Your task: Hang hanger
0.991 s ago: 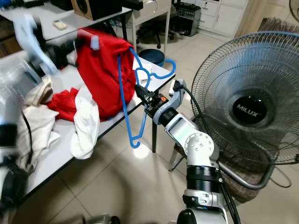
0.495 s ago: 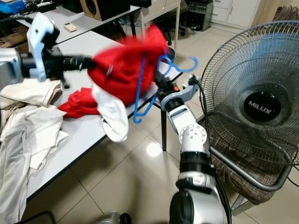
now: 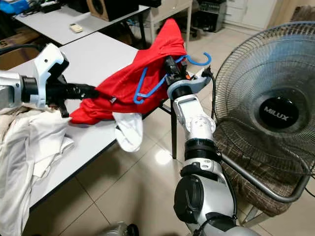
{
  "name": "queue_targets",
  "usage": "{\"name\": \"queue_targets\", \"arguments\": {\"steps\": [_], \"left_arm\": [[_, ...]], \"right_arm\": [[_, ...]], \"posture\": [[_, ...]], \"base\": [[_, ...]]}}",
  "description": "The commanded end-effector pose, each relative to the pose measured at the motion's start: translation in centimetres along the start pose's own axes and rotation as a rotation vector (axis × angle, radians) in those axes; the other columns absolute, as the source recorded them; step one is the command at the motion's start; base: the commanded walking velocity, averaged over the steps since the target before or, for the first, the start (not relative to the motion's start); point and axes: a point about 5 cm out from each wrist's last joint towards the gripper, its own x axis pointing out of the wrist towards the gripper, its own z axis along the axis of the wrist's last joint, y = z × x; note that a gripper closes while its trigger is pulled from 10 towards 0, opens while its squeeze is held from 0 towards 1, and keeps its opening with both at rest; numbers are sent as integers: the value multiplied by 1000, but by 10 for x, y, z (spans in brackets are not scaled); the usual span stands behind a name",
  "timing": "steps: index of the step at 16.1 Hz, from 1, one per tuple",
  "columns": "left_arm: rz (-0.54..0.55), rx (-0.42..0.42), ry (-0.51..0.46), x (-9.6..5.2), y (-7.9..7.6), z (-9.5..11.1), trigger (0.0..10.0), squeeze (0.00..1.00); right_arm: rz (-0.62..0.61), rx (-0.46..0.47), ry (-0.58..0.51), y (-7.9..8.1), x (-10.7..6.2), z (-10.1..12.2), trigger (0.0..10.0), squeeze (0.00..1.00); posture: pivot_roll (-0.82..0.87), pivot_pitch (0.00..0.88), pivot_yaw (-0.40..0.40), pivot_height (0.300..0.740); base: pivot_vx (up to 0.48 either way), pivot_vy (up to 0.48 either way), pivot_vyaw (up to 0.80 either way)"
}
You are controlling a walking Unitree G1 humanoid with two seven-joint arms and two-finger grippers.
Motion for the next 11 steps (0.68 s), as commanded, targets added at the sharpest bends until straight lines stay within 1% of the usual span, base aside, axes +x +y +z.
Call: {"name": "queue_targets", "arguments": {"steps": [1, 3, 4, 5, 6, 8, 9, 10, 11], "left_arm": [[-22, 8, -29, -8, -3, 8, 0, 0], [-205, 11, -136, -10, -25, 27, 0, 0], [-247, 1, -185, -11, -30, 35, 0, 0], [-273, -9, -227, -13, -33, 42, 0, 0], [-279, -13, -240, -13, -33, 43, 0, 0], [-263, -62, -376, -17, -24, 63, 0, 0], [-222, -84, -428, -18, -16, 71, 0, 0], [-108, -104, -471, -17, -2, 80, 0, 0], [10, -113, -491, -14, 12, 86, 0, 0]], "right_arm": [[38, -15, 5, 13, 10, -13, 10000, 0], [27, -199, 35, 19, 17, -21, 10000, 0], [22, -254, 41, 20, 19, -24, 10000, 0], [22, -280, 40, 21, 20, -26, 10000, 0], [24, -285, 40, 22, 20, -26, 10000, 0], [41, -329, 71, 24, 22, -36, 10000, 0], [46, -357, 98, 24, 22, -42, 10000, 0], [57, -373, 142, 24, 21, -51, 10000, 0], [74, -386, 196, 25, 20, -60, 10000, 0]], "posture": [[0, 0, 131, 740], [5, 0, 116, 740], [2, 0, 117, 740], [2, 0, 117, 740], [0, 0, 116, 740], [-4, 0, 116, 740], [-4, 0, 116, 740], [-5, 0, 111, 740], [-3, 0, 108, 740]], "base": [[0, 0, 0], [0, 0, 0], [0, 0, 0], [0, 0, 0], [0, 0, 0], [0, 0, 0], [0, 0, 0], [0, 0, 0], [0, 0, 0]]}}
